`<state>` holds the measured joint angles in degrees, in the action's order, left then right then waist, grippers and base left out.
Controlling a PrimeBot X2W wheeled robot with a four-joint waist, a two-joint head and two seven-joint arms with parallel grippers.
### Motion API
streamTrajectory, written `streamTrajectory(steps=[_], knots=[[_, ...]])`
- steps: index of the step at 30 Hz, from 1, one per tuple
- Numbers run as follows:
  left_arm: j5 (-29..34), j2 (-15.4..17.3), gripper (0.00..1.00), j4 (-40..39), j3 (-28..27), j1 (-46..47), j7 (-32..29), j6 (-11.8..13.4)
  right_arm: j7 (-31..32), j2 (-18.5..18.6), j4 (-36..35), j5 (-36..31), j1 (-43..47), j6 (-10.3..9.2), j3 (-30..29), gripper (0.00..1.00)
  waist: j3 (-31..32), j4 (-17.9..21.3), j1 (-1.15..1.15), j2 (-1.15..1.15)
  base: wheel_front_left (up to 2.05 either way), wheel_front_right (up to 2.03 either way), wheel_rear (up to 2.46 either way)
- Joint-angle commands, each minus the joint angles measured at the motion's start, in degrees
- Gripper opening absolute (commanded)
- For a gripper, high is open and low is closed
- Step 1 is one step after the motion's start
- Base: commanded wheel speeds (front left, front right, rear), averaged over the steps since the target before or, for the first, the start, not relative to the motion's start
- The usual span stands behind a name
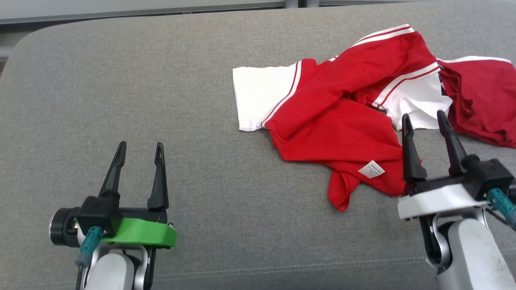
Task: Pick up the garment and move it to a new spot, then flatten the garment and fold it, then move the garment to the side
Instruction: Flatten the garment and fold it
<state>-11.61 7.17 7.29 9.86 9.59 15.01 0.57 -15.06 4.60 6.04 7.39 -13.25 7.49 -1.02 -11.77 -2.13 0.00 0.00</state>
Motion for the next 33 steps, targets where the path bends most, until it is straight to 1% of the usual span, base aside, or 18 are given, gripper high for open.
streamTrajectory(steps=[1, 7, 16, 23, 25, 28, 30, 33], knots=[[-0.3, 0.4, 1.00, -0.6, -0.2, -1.3, 0.1, 0.6, -0.2, -0.5, -1.6, -0.8, 2.9, -0.02, -0.8, 1.00, 1.1, 0.5, 0.00, 0.00, 0.00, 0.00, 0.00], [-0.5, 0.9, 1.00, -1.2, -0.7, -3.1, -0.2, 1.6, -0.2, -1.3, -3.6, -1.5, 8.3, -0.02, -0.9, 1.00, 2.1, 0.7, 0.00, 0.00, 0.00, 0.00, 0.00], [0.3, 1.5, 1.00, -2.7, 0.5, -4.1, -1.4, 1.9, -0.2, -1.6, -3.4, -1.0, 9.5, -0.02, -0.9, 1.00, 2.6, 0.3, 0.00, 0.00, 0.00, 0.00, 0.00], [1.5, 1.7, 1.00, -3.2, 2.7, -2.8, -2.2, 1.4, -0.2, -1.6, -3.2, 0.0, 9.2, -0.02, -0.4, 1.00, 2.3, -0.1, 0.00, 0.00, 0.00, 0.00, 0.00], [1.9, 1.2, 1.00, -3.8, 4.6, -2.1, -3.3, 0.5, -0.2, -1.6, -3.4, -0.1, 9.1, -0.02, -0.4, 1.00, 1.9, 0.0, 0.00, 0.00, 0.00, 0.00, 0.00], [2.3, 0.0, 1.00, -4.3, 9.4, -0.9, -6.1, -2.6, -0.2, -1.6, -4.0, -0.6, 9.4, -0.02, -0.9, 1.00, 0.9, 0.5, 0.00, 0.00, 0.00, 0.00, 0.00], [1.7, -1.0, 1.00, -4.1, 13.6, -0.2, -8.5, -5.0, -0.2, -1.6, -4.3, -0.8, 9.7, -0.02, -1.2, 1.00, 0.2, 1.1, 0.00, 0.00, 0.00, 0.00, 0.00], [0.3, -1.9, 1.00, -3.1, 20.7, 1.2, -12.7, -7.1, -0.2, -1.6, -4.8, -0.4, 9.9, -0.02, -1.8, 1.00, -0.9, 2.4, 0.00, 0.00, 0.00, 0.00, 0.00]])
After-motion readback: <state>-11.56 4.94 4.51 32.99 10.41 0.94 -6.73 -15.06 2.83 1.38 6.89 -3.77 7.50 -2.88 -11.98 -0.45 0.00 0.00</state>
